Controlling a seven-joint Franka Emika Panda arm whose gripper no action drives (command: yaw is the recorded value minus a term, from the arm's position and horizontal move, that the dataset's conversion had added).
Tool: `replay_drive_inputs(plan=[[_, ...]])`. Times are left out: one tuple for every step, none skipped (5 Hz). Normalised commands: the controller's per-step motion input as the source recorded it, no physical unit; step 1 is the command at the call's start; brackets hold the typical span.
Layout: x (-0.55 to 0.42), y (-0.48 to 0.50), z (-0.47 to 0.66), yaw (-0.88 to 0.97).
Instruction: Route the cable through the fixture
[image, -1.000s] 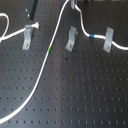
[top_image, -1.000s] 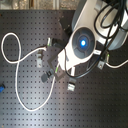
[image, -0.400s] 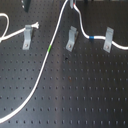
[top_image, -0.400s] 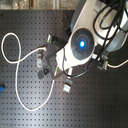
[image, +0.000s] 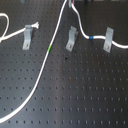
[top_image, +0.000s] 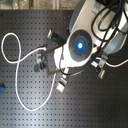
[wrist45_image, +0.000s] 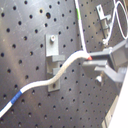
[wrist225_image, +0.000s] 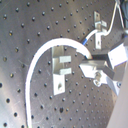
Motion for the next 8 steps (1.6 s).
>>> replay_drive_inputs(plan=[[0.144,0.139,-0.28,0.27],[0.219,-0.159,0.12,0.25],[-0.002,-0.001,0.07,0.00],[-0.003,0.005,0.24,-0.05],[-0.050,0.190,0.18,-0.13],[-0.023,0.098,0.15,0.00],[0.003,0.237,0.41,0.00],[0.009,0.001,0.03,0.00]])
